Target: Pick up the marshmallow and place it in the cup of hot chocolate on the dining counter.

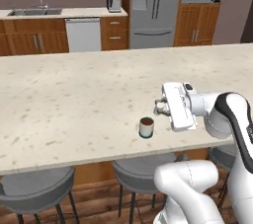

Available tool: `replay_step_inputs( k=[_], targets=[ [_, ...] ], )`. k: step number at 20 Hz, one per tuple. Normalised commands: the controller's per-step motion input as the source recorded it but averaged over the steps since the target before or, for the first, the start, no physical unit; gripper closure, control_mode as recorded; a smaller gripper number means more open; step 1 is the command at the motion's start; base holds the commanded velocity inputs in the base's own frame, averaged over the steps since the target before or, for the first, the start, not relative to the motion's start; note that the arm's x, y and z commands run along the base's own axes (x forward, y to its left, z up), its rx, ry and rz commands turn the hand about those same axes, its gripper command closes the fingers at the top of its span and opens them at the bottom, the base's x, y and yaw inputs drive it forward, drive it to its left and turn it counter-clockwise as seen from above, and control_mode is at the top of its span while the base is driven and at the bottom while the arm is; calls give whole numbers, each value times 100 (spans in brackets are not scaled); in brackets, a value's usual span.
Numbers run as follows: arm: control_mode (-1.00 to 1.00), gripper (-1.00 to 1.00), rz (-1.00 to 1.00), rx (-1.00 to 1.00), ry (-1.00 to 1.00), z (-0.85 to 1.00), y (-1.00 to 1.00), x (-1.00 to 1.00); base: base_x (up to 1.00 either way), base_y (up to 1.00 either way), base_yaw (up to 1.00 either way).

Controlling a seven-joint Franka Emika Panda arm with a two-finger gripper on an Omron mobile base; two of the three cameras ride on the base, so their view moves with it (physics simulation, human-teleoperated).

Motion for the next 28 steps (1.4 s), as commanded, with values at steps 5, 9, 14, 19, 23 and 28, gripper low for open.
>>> replay_step_inputs(
  k=[5, 9, 14, 19, 23, 28],
  targets=[
    [100, 100, 0, 0, 0, 0, 0, 0, 58, 0, -54],
    [100, 100, 0, 0, 0, 0, 0, 0, 52, 0, -5],
    [-100, 100, 4, 0, 18, -19, -12, 61, 14, 0, 0],
    [-100, 100, 10, 0, 22, -37, -51, 66, 0, 0, 0],
    [-100, 100, 18, 0, 8, -41, -70, 39, 0, 0, 0],
    [-100, 100, 30, 1, 0, -37, -55, 34, 0, 0, 0]
  ],
)
